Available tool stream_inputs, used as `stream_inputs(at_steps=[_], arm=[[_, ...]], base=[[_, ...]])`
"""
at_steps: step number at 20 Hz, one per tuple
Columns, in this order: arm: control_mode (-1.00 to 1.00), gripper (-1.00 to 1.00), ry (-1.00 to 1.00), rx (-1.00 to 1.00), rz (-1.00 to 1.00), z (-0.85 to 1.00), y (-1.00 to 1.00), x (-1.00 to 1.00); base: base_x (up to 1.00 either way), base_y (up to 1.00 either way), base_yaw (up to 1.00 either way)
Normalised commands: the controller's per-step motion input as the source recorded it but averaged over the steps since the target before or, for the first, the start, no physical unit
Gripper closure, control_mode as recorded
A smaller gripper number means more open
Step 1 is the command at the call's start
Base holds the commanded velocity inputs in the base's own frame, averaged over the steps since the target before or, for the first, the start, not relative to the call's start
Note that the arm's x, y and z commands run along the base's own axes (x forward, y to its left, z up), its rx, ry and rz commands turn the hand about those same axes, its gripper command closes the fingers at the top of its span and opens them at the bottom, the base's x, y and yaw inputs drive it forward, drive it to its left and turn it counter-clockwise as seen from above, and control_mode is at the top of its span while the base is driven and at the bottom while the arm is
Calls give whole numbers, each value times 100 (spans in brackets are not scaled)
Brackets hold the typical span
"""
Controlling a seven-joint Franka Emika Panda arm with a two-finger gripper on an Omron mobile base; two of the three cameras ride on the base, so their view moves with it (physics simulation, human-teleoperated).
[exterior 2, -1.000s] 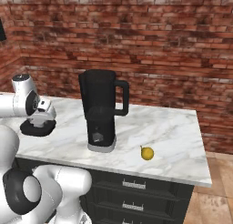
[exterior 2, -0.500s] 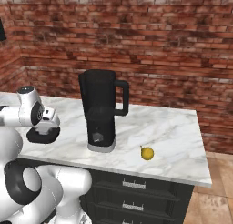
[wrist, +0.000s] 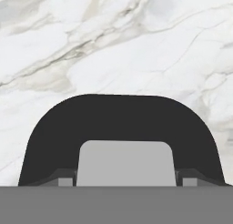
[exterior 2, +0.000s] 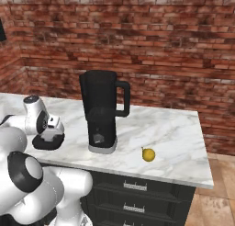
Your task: Open the blender lid, put the pear in the blender, close the lid, and start the blender.
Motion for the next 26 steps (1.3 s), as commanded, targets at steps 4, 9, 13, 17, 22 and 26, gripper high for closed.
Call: stream_inputs(at_steps=[4, 9, 13, 17, 22, 26], arm=[[-100, 100, 0, 0, 0, -19, 0, 20], [-100, 100, 0, 0, 0, -25, 0, 17], [-100, 100, 0, 0, 0, -26, 0, 9], [-100, 100, 0, 0, 0, -24, 0, 8], [-100, 100, 0, 0, 0, -12, 1, 10], [-100, -100, -1, 0, 0, -6, 1, 5]], base=[[0, 0, 0], [0, 0, 0], [0, 0, 0], [0, 0, 0], [0, 0, 0], [0, 0, 0]])
